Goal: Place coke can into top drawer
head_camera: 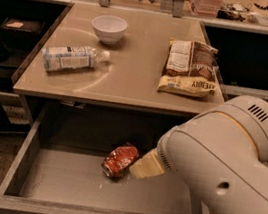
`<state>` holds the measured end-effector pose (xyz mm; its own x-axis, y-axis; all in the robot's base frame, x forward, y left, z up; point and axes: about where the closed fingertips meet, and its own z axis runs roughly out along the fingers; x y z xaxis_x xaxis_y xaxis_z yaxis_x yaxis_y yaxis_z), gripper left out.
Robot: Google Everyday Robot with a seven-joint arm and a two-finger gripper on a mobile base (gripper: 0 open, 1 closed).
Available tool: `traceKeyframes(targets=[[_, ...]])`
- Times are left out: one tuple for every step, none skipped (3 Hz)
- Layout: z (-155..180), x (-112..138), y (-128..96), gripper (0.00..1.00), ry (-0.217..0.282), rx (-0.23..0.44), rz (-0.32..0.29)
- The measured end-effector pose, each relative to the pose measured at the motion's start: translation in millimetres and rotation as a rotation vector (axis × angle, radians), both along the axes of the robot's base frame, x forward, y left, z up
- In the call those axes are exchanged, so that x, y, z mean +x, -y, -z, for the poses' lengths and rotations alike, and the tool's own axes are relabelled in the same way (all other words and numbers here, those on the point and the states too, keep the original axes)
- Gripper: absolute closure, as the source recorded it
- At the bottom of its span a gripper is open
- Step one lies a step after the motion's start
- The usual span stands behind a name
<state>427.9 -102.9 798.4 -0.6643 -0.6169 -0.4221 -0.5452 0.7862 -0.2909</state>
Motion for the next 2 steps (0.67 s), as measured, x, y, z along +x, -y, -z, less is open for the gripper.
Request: traceKeyframes(targets=[[-22.5,13.9,33.2,0.0,0.031,-0.011,0.081],[-28.6,15.3,37.6,0.0,0.028,-0.024,0.09]])
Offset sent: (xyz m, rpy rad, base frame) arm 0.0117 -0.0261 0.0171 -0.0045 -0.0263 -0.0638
